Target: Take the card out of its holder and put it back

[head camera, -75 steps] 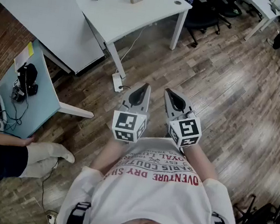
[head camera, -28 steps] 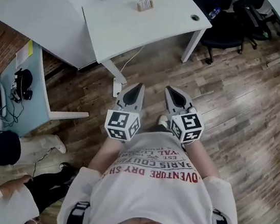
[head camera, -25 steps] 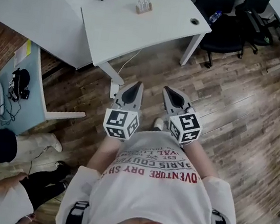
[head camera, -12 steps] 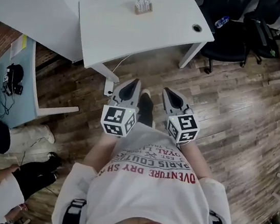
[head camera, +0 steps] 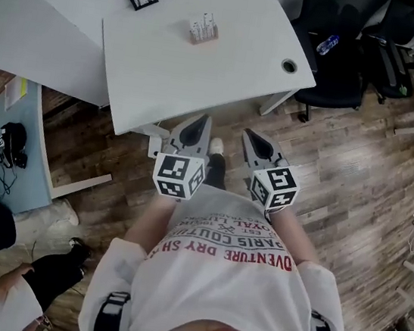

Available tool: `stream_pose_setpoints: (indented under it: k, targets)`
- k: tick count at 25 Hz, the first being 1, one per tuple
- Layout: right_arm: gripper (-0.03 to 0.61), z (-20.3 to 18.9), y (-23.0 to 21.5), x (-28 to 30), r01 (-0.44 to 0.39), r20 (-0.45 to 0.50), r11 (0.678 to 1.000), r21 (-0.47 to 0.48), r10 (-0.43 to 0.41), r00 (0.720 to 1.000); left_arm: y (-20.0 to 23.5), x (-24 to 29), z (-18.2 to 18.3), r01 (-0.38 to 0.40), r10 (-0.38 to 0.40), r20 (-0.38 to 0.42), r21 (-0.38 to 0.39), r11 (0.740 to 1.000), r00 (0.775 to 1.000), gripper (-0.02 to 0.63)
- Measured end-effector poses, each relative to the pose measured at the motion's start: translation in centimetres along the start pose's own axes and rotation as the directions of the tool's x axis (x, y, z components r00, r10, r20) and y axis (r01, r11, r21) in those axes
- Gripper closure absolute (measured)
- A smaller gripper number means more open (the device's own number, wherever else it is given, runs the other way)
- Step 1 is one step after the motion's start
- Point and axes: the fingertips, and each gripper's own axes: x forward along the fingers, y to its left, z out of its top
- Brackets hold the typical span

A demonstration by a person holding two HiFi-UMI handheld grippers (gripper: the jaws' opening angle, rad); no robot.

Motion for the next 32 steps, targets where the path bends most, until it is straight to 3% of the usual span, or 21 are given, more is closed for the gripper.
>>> stream_pose_setpoints:
  k: [6,16,25,32]
  targets:
    - [0.554,5.3,-4.9,7.2,0.0,0.011,1.0,-0.002,0.0,1.0,4.9,6.9,4.4,-0.011,0.011,0.026,-0.006,1.0,1.0,0.589]
    - [0.554,10.9,-9.9,17.5,-0.025,-0.01,0.999,-0.032,0.025,1.0,12.2,14.7,8.2,-0.055,0.056,0.017,-0.035,0.998,0.998,0.589]
    - [0.554,12.6,-10.4,23.4,-0.173,-0.036,0.981,-0.082,0.171,0.985,16.0,16.9,8.4,-0.163,0.164,0.005,-0.089,0.983,0.986,0.589]
    - [0.552,14.1,-11.5,27.7,-0.305,-0.082,0.948,-0.089,0.298,0.951,17.8,18.0,9.5,-0.298,0.303,0.017,-0.126,0.946,0.953,0.589]
